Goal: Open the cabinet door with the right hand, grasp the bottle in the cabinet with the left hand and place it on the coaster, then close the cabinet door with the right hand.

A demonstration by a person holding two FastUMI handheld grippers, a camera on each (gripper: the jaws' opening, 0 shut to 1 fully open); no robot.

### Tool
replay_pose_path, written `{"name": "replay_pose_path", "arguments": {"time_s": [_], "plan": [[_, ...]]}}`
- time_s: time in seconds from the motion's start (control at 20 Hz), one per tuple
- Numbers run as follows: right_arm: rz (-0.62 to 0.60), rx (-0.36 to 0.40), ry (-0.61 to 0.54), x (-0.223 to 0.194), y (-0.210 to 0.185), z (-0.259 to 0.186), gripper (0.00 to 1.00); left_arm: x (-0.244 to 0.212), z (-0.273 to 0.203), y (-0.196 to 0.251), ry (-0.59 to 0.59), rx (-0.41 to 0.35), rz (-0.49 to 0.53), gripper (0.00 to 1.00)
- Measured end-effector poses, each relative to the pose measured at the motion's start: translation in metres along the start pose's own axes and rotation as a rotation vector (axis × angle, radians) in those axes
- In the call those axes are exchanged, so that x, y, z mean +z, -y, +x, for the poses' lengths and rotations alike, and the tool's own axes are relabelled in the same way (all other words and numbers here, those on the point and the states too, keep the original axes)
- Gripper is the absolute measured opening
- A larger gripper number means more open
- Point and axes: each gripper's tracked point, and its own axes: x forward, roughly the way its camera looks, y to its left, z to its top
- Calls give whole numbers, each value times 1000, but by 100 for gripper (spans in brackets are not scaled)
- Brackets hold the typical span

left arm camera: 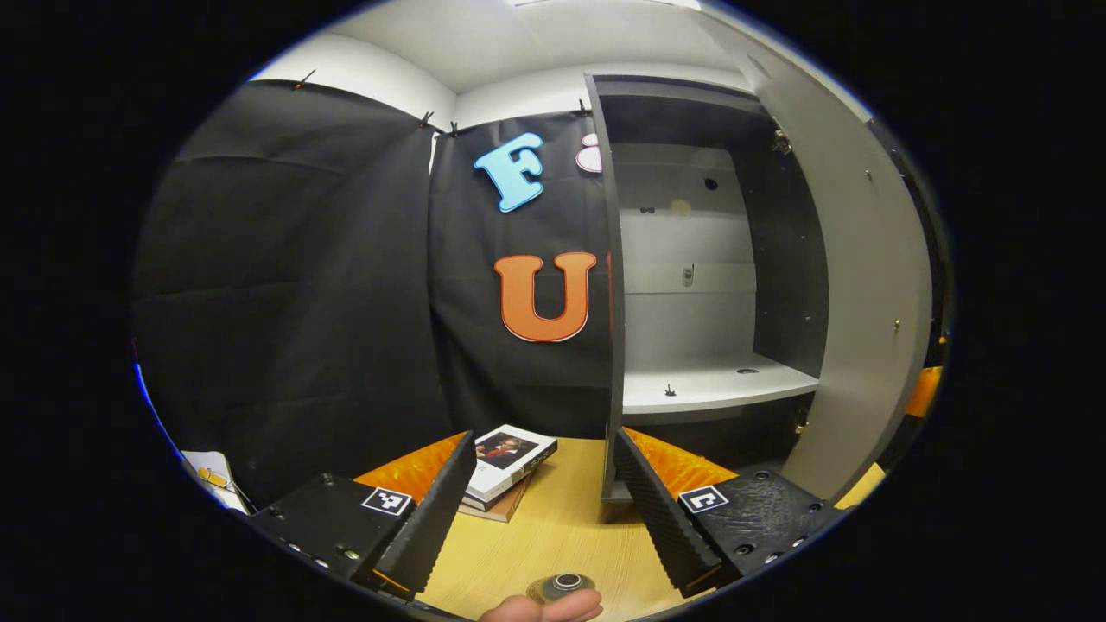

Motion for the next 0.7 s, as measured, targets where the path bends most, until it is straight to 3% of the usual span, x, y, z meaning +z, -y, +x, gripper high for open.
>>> {"name": "replay_pose_path", "arguments": {"time_s": [0.35,0.55,0.7], "plan": [[-20,43,37,18,-12,44,99,26,3,-8,16,-13,-35,97],[16,-2,79,40,22,55,100,32,-6,8,-7,20,-127,96],[73,-88,124,57,49,55,100,32,-18,55,-37,-76,-175,95]]}}
